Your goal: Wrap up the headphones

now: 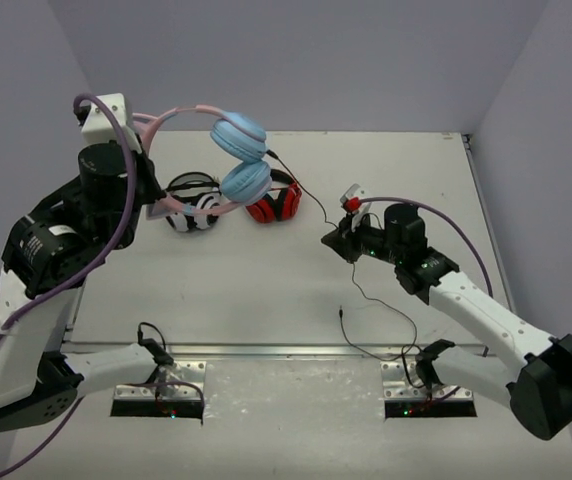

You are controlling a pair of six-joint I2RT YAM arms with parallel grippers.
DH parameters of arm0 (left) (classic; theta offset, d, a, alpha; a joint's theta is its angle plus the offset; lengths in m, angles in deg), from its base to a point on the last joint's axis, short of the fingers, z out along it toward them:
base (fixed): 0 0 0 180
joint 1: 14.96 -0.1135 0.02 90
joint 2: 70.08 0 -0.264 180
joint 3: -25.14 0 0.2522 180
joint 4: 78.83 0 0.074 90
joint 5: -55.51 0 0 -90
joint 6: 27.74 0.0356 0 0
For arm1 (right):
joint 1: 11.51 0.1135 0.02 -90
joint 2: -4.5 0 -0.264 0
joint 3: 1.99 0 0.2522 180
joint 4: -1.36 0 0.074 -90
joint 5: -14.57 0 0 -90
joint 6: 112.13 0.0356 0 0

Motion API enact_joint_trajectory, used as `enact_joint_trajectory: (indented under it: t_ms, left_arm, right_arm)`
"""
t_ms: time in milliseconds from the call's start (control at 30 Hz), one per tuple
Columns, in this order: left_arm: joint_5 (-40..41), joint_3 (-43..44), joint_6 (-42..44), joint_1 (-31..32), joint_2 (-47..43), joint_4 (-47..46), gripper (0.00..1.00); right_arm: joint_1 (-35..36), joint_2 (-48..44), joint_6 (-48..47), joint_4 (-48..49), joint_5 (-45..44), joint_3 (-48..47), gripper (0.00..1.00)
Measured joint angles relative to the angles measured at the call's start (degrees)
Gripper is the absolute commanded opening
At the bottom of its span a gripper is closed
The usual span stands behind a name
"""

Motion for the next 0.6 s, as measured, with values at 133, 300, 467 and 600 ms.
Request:
enact_joint_trajectory:
  t_ms: [133, 300, 467, 600]
  left_arm:
    - [3.21, -6.97, 3.13, 0.00, -2.16, -6.34, 0.00]
    - [0.90, -26.27, 10.88, 0.00, -6.93, -18.08, 0.00]
    - [-6.25, -35.58, 18.03, 3.08, -3.28, -23.17, 0.00]
    - [-9.70, -37.46, 21.33, 10.88, 3.02, -26.53, 0.00]
  right_arm:
    - [0.00, -6.36, 0.59, -0.09, -3.52, 2.84, 0.01]
    - [-0.02, -16.92, -1.20, -3.89, -18.21, 0.39, 0.01]
    - [-0.07, -16.22, -5.18, -10.16, -24.28, -10.64, 0.01]
    - [1.60, -11.72, -9.09, -16.24, -21.68, -19.41, 0.01]
